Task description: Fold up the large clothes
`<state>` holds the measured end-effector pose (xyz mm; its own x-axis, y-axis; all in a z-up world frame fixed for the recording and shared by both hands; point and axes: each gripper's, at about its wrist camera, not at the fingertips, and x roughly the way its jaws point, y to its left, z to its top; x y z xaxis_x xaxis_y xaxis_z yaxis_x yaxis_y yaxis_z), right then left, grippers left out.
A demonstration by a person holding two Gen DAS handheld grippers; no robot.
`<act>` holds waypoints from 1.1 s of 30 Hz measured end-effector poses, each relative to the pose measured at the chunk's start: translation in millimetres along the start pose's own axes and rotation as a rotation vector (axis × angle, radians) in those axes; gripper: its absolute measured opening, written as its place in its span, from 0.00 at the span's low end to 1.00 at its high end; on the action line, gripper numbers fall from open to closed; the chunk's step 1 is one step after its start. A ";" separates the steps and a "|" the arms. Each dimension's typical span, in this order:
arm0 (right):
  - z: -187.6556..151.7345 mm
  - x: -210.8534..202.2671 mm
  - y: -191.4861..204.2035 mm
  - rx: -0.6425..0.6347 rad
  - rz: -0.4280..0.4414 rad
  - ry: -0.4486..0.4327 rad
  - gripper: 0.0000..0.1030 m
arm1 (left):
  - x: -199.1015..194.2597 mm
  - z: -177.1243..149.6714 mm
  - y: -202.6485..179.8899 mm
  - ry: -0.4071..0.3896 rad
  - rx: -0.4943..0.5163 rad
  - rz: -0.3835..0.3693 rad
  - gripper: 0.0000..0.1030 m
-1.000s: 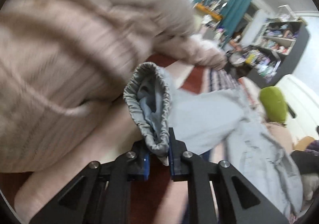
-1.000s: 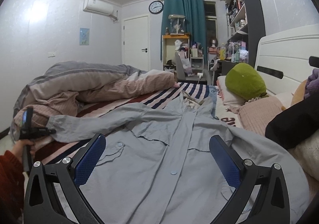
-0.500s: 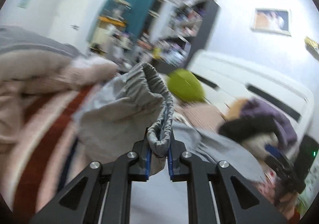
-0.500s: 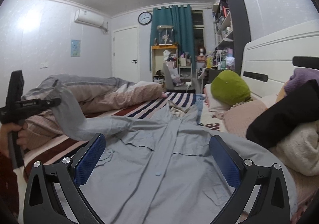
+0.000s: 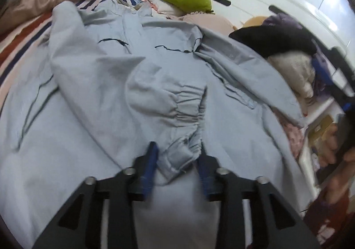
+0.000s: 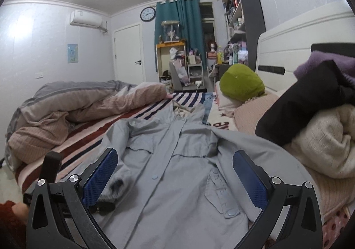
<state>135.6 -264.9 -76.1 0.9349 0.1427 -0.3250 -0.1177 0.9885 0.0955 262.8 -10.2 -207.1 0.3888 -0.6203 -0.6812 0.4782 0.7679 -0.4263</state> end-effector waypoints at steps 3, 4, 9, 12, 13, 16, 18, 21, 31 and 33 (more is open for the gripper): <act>-7.7 7.8 -6.6 0.005 0.048 0.037 1.00 | -25.5 -17.8 -10.3 -0.060 -0.044 -0.019 0.53; -9.9 10.6 -8.8 0.013 0.072 0.047 1.00 | -36.7 -20.5 -7.8 -0.084 -0.068 -0.015 0.54; -12.6 47.0 -9.7 0.104 0.265 0.164 1.00 | -94.1 -25.8 1.8 -0.201 -0.108 0.200 0.61; -19.6 83.2 -1.9 0.213 0.384 0.257 1.00 | -124.5 -29.7 17.8 -0.249 -0.146 0.326 0.62; -23.4 99.5 4.7 0.238 0.415 0.289 1.00 | -135.9 -31.7 24.7 -0.273 -0.170 0.343 0.62; -34.3 141.6 31.6 0.207 0.421 0.394 0.92 | -155.0 -39.0 39.0 -0.303 -0.205 0.374 0.62; -43.0 162.6 52.4 0.151 0.408 0.471 0.80 | -161.6 -43.2 46.0 -0.305 -0.209 0.401 0.62; -60.0 187.6 84.9 0.044 0.417 0.577 0.67 | -161.1 -43.6 52.7 -0.308 -0.223 0.391 0.62; -33.9 155.8 77.3 0.069 0.374 0.373 0.08 | -152.6 -38.7 48.6 -0.312 -0.216 0.375 0.63; -20.6 138.1 58.8 0.115 0.357 0.290 0.07 | -150.5 -36.6 44.6 -0.312 -0.212 0.377 0.63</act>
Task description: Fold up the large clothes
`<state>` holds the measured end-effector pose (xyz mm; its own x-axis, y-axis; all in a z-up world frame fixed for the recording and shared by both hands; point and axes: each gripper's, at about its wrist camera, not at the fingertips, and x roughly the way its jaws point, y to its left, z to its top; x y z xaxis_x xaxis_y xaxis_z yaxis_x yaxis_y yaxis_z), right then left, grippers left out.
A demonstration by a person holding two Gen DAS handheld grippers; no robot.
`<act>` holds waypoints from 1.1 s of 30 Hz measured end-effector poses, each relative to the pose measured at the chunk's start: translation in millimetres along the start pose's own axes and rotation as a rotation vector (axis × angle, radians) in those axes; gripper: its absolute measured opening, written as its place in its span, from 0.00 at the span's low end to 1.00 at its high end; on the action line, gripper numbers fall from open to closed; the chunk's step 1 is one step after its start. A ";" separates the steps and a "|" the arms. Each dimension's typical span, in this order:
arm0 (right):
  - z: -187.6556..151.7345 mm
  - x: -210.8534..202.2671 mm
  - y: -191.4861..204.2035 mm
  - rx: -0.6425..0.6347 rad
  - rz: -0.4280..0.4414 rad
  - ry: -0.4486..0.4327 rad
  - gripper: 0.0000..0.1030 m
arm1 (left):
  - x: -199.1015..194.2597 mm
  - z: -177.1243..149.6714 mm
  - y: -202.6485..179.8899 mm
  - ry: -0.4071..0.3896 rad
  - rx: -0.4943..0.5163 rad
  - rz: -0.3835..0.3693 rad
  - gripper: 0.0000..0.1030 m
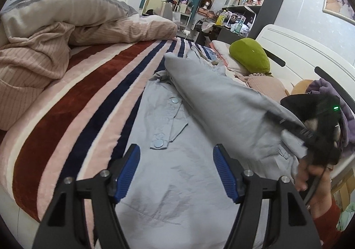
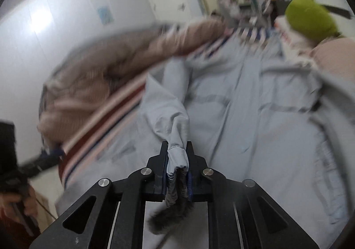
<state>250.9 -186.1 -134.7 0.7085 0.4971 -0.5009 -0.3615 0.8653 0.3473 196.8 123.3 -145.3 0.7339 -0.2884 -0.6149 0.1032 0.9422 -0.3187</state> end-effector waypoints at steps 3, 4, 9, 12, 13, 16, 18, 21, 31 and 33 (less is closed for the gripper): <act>3.8 -31.8 -26.7 0.084 -0.035 -0.082 0.07 | 1.3 1.3 -10.1 -0.002 0.008 -0.006 0.63; 2.0 -38.9 -39.7 0.122 -0.066 -0.092 0.07 | 2.3 1.5 -15.4 -0.001 0.016 -0.009 0.63; -28.6 -49.6 -97.4 0.300 -0.125 -0.040 0.07 | 9.1 0.2 -34.7 0.016 0.050 -0.013 0.66; -49.4 -42.9 -111.0 0.332 -0.127 0.032 0.07 | 14.5 -1.6 -45.5 0.030 0.061 -0.013 0.66; -55.1 -38.4 -112.1 0.330 -0.117 0.068 0.07 | 16.2 -2.4 -50.0 0.034 0.067 -0.008 0.66; -63.8 -37.5 -104.9 0.323 -0.063 0.103 0.08 | 16.5 -2.7 -56.5 0.031 0.081 0.000 0.69; -63.0 -40.0 -95.2 0.295 -0.033 0.109 0.08 | 15.0 -2.3 -60.8 0.020 0.086 0.001 0.74; -67.7 -35.2 -86.5 0.233 -0.075 0.150 0.17 | 14.6 -0.7 -63.4 0.011 0.089 -0.007 0.74; -70.7 -154.5 -109.5 0.213 -0.203 -0.113 0.77 | 12.1 -0.8 -62.8 -0.005 0.104 -0.021 0.75; -74.3 -189.1 -117.7 0.202 -0.282 -0.176 0.77 | 12.5 0.2 -67.1 -0.011 0.110 -0.024 0.75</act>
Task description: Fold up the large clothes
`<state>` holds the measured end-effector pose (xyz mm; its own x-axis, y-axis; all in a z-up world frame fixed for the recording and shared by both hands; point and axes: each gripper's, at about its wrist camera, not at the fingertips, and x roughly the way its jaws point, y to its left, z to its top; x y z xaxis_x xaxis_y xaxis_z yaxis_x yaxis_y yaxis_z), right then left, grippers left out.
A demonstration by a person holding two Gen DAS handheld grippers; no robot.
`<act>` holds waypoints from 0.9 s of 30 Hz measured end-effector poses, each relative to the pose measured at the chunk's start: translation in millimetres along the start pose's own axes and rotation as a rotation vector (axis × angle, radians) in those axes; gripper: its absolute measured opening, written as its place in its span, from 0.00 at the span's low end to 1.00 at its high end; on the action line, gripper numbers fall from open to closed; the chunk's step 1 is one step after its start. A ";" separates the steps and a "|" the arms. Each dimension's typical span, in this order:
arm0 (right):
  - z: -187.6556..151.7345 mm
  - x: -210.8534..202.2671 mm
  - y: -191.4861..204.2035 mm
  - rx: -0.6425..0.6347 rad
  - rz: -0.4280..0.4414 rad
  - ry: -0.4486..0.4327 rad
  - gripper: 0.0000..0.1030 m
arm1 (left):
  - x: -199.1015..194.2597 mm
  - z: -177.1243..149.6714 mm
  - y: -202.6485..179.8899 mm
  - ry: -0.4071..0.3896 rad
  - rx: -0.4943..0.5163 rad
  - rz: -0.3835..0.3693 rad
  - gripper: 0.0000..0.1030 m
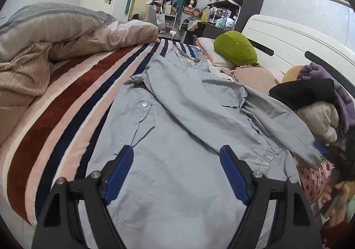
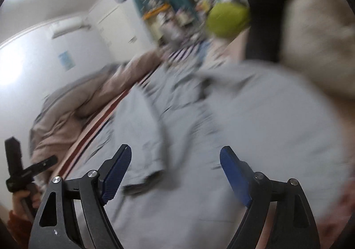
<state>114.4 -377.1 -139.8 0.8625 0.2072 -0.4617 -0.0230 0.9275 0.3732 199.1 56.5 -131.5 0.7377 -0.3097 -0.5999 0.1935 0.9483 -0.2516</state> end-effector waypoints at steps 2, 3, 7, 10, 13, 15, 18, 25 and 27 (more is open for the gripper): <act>1.5 -23.8 -12.9 -0.017 -0.049 -0.061 0.79 | 0.7 1.6 -5.2 -0.008 0.002 -0.017 0.75; 1.3 -36.7 -20.9 -0.026 -0.094 -0.095 0.80 | 0.8 1.8 -6.2 -0.012 0.000 -0.026 0.75; -2.7 -56.4 -41.5 -0.048 -0.212 -0.121 0.82 | 3.3 1.9 -13.2 -0.014 -0.023 -0.052 0.75; -11.9 -48.3 -60.5 -0.005 -0.258 -0.056 0.83 | 2.4 1.0 -19.2 -0.010 -0.005 -0.043 0.75; -23.6 -33.8 -80.9 0.087 -0.152 0.008 0.83 | -0.7 -1.7 -20.6 -0.008 -0.007 -0.044 0.75; -28.7 -24.6 -84.2 0.097 -0.182 0.028 0.82 | -3.0 -2.9 -21.2 -0.007 -0.006 -0.036 0.75; -28.9 -17.9 -81.2 0.066 -0.285 0.038 0.67 | -6.5 -2.7 -18.5 -0.010 -0.012 -0.028 0.75; -19.5 -29.8 -62.8 0.030 -0.209 -0.011 0.18 | -12.2 -3.1 -14.3 -0.023 -0.021 -0.046 0.75; -11.4 -37.9 -51.7 0.019 -0.179 -0.053 0.17 | -13.9 -3.2 -12.6 -0.029 -0.022 -0.055 0.75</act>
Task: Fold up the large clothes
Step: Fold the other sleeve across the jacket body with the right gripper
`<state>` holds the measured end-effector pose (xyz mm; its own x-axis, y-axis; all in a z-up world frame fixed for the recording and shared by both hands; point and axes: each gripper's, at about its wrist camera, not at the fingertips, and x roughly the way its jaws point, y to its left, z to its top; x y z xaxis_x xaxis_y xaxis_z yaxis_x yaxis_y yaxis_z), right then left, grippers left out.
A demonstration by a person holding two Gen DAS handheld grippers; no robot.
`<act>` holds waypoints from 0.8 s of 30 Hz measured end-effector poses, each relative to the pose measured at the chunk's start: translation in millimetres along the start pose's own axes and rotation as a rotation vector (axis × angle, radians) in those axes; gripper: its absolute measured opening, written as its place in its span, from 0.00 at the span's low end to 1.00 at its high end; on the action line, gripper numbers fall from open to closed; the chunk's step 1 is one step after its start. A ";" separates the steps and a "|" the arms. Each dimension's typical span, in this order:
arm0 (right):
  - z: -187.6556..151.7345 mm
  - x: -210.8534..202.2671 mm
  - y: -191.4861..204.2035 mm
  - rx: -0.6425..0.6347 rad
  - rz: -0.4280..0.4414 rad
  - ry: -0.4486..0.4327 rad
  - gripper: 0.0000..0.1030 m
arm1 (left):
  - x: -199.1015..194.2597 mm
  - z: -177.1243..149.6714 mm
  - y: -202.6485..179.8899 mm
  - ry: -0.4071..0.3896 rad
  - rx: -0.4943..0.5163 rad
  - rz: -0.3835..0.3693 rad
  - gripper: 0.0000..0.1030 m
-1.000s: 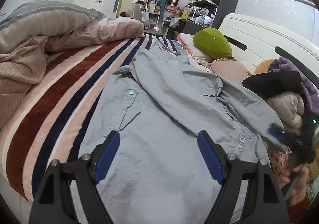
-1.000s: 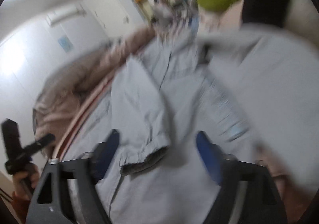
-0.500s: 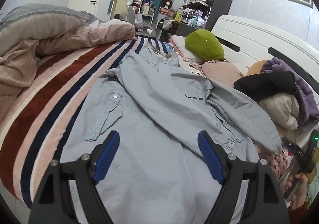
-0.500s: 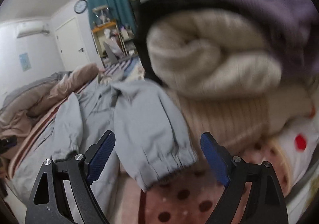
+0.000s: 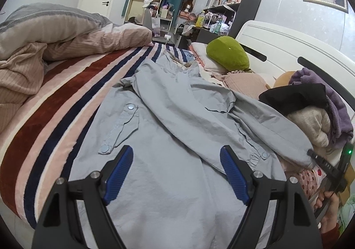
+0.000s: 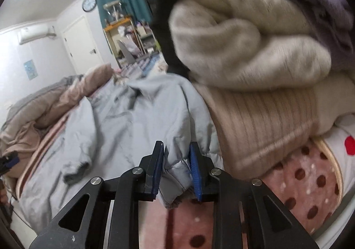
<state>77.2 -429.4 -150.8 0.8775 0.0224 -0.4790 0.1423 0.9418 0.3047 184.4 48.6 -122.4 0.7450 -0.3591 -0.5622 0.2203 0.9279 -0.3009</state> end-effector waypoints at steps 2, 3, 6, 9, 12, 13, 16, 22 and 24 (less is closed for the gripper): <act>10.5 -7.7 13.9 -0.021 0.030 -0.036 0.16 | -3.8 -0.9 4.6 -0.010 -0.007 -0.007 0.75; 17.2 -11.6 23.9 -0.040 0.044 -0.057 0.16 | -5.2 -0.9 7.2 -0.014 -0.011 -0.009 0.75; 32.5 -19.4 54.5 -0.092 0.092 -0.104 0.15 | -10.7 -1.3 16.5 -0.026 -0.017 -0.009 0.75; 44.0 -17.4 91.1 -0.125 0.171 -0.136 0.15 | -17.8 -2.3 27.6 -0.043 -0.029 -0.008 0.75; 47.1 -3.8 142.8 -0.195 0.268 -0.135 0.14 | -25.9 -2.8 41.8 -0.065 -0.052 0.000 0.75; 45.8 4.8 161.9 -0.221 0.300 -0.120 0.14 | -28.8 -3.3 47.1 -0.071 -0.059 0.008 0.75; 31.5 32.4 214.1 -0.273 0.423 -0.034 0.14 | -38.0 -4.4 65.7 -0.089 -0.083 0.039 0.75; -44.5 107.1 291.9 -0.359 0.571 0.279 0.08 | -48.5 -9.8 92.4 -0.103 -0.126 0.068 0.75; -71.3 131.9 299.5 -0.358 0.587 0.394 0.08 | -47.6 -11.3 95.8 -0.101 -0.135 0.069 0.75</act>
<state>202.9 -120.5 -181.4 0.5274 0.6031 -0.5985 -0.5086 0.7883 0.3463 162.9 153.5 -133.1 0.8161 -0.2766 -0.5073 0.0844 0.9256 -0.3689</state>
